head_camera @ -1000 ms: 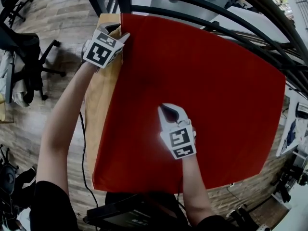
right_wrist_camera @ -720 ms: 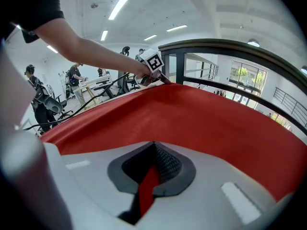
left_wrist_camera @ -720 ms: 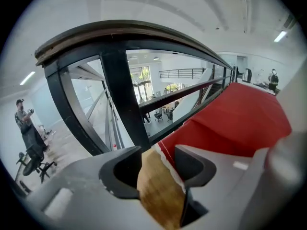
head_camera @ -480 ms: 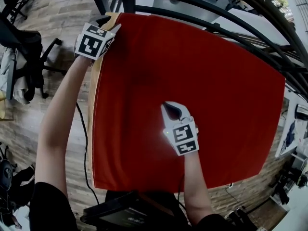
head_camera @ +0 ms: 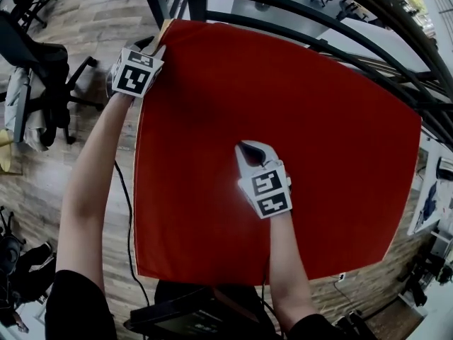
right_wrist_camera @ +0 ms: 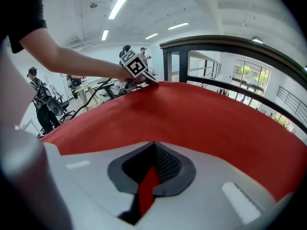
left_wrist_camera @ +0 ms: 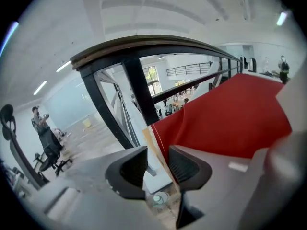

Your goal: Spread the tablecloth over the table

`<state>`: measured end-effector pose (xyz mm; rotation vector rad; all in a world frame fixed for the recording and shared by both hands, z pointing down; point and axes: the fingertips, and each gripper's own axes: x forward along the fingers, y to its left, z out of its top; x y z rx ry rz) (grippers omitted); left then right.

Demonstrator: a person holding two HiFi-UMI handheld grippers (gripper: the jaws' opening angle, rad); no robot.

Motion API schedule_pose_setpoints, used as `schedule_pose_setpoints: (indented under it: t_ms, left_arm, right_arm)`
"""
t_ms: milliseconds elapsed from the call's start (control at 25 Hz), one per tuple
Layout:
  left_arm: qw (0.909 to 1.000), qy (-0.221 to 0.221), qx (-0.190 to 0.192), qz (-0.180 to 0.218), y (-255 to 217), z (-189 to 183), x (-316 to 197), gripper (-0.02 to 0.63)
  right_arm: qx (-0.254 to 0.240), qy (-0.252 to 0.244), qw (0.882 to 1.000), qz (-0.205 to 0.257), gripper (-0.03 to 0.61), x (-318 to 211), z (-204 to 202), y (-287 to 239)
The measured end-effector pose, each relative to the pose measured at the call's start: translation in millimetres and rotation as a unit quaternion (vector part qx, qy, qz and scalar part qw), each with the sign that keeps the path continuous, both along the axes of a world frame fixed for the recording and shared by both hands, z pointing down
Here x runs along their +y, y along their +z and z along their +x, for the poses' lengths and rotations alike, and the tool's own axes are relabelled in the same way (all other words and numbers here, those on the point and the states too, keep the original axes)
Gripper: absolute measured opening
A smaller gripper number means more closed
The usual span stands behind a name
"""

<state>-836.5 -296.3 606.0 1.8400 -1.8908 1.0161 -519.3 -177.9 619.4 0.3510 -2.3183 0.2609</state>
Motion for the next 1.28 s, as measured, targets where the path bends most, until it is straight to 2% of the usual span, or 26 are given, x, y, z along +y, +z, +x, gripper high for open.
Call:
schedule_pose_setpoints:
  t_ms: [160,280,360,440,520,560,600,680,720,800,840,880,960,1080,1160,1280]
  left_arm:
    - [0.9984,-0.045,0.030,0.015,-13,-16,-10,0.160]
    - [0.9976,-0.022,0.037,0.055,-41,-2,-25,0.161]
    - [0.9975,0.004,0.033,0.062,-47,10,-40,0.148]
    - [0.9988,0.000,0.009,0.049,-37,7,-57,0.116]
    - [0.9991,-0.027,-0.008,0.030,-22,-8,-72,0.081]
    - [0.9990,-0.035,-0.020,0.016,-15,-16,-78,0.084]
    - [0.9983,-0.041,-0.040,0.001,-9,-25,-81,0.083]
    - [0.9942,-0.065,-0.080,-0.032,10,-48,-81,0.010]
    - [0.9913,-0.084,-0.085,-0.054,21,-60,-74,0.005]
    - [0.9855,-0.136,-0.067,-0.077,31,-80,-50,0.012]
    - [0.9840,-0.159,-0.052,-0.061,23,-86,-41,0.010]
    - [0.9850,-0.166,-0.035,-0.028,10,-86,-38,0.006]
    - [0.9902,-0.135,-0.010,0.033,-12,-72,-43,0.011]
    - [0.9927,-0.090,0.014,0.080,-33,-44,-27,0.006]
    - [0.9899,-0.079,0.058,0.103,-49,-22,0,0.006]
    - [0.9855,-0.059,0.113,0.111,-63,15,51,0.006]
  right_arm:
    - [-0.010,-0.008,1.000,-0.005,0.009,-1,-13,-3]
    - [-0.033,0.022,0.999,-0.012,0.010,-9,4,-13]
    - [-0.023,0.045,0.999,-0.010,0.009,-15,27,-10]
    - [-0.010,0.063,0.998,-0.010,0.009,-19,49,-4]
    - [-0.004,0.073,0.997,-0.010,0.009,-20,64,0]
    - [-0.005,0.075,0.997,-0.009,0.010,-21,68,1]
    - [-0.005,0.076,0.997,-0.008,0.009,-22,69,1]
    - [-0.002,0.072,0.997,-0.005,0.010,-23,71,3]
    - [-0.001,0.069,0.998,-0.005,0.010,-23,72,3]
    - [-0.002,0.065,0.998,-0.006,0.009,-21,73,-1]
    - [-0.004,0.063,0.998,-0.005,0.009,-20,73,-2]
    - [-0.005,0.062,0.998,-0.003,0.009,-21,72,-3]
    - [-0.006,0.061,0.998,0.002,0.011,-23,71,-2]
    - [-0.002,0.064,0.998,0.001,0.011,-26,75,0]
    - [0.000,0.067,0.998,-0.001,0.011,-28,78,1]
    - [0.002,0.070,0.998,0.003,0.011,-30,78,2]
